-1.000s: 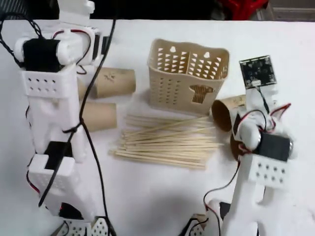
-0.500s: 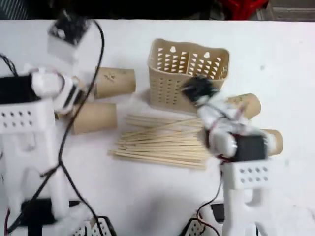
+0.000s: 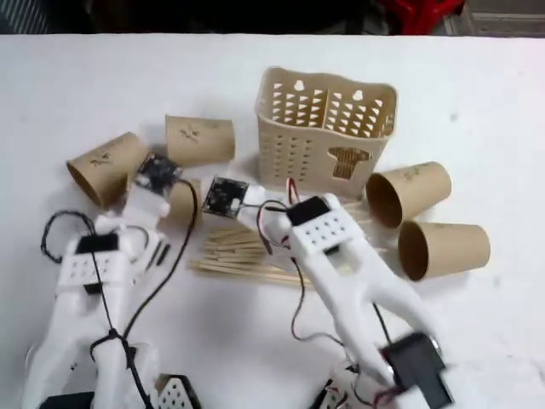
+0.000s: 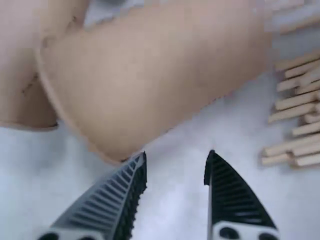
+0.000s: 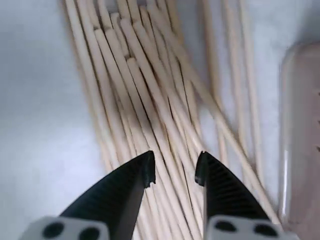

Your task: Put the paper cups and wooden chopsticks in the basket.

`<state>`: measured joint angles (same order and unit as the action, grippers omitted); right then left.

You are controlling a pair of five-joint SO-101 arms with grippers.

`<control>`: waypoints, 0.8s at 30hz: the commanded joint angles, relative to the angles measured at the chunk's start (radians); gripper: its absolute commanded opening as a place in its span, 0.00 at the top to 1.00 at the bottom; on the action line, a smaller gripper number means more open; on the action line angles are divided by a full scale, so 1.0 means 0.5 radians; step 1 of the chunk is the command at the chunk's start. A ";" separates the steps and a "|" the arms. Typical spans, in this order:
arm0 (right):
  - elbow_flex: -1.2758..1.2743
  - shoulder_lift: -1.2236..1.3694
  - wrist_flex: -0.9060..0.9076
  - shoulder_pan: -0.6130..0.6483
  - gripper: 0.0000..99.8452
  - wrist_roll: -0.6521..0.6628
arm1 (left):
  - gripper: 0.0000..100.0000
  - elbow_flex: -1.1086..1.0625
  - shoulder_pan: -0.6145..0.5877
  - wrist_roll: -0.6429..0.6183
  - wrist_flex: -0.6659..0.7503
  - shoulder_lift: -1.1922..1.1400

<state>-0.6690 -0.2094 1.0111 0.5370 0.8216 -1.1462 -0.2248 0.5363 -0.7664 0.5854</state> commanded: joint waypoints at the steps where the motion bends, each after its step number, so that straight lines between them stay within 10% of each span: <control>1: 0.012 0.232 -0.235 0.020 0.85 0.117 | 0.80 -0.221 -0.167 0.025 0.384 0.078; 24: -0.104 0.290 -0.615 0.023 0.84 0.034 | 0.80 -0.338 -0.278 0.021 0.562 0.091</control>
<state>-0.7242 -0.0514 0.7211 0.5401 0.8523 -1.3180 -0.3644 0.5393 -0.5056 0.5869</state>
